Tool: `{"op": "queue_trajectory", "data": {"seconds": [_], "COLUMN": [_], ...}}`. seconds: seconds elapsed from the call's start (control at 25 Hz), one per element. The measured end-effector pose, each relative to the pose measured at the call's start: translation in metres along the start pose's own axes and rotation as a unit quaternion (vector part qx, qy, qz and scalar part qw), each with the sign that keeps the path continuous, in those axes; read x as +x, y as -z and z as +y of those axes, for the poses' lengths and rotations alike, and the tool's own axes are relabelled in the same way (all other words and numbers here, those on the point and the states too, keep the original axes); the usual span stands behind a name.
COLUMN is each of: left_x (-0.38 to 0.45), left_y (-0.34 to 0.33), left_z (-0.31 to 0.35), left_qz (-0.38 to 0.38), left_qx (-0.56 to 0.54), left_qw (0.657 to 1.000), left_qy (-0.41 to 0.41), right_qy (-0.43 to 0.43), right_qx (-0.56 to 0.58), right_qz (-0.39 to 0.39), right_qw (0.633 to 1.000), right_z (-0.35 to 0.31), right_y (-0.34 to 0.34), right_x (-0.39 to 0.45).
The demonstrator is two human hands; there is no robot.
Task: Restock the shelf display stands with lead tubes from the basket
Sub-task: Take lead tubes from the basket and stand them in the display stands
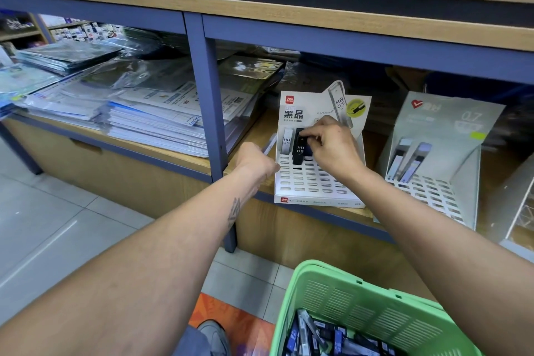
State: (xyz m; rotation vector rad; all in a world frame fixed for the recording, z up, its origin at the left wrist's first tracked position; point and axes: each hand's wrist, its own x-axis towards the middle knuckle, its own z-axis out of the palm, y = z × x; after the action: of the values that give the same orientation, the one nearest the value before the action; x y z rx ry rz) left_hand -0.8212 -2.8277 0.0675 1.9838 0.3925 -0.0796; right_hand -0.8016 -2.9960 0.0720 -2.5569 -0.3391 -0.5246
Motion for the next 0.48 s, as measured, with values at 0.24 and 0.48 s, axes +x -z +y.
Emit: {"op": "queue_trajectory", "data": {"seconds": [0.24,0.48], "left_x": [-0.015,-0.027], "left_y": [0.015,0.007], "left_z": [0.016,0.019], "left_qz": [-0.166,-0.335], "left_qx": [-0.150,-0.106], "left_qw": [0.974,0.936], "left_qy": [-0.035,-0.028], "right_qy": [-0.099,-0.151], "right_qx": [0.336,0.459], "right_qz": [-0.051,-0.048], "right_qw": [0.935,0.874], "right_z": [-0.022,-0.008], "right_y": [0.025,0.046], "right_x": [-0.007,-0.014]}}
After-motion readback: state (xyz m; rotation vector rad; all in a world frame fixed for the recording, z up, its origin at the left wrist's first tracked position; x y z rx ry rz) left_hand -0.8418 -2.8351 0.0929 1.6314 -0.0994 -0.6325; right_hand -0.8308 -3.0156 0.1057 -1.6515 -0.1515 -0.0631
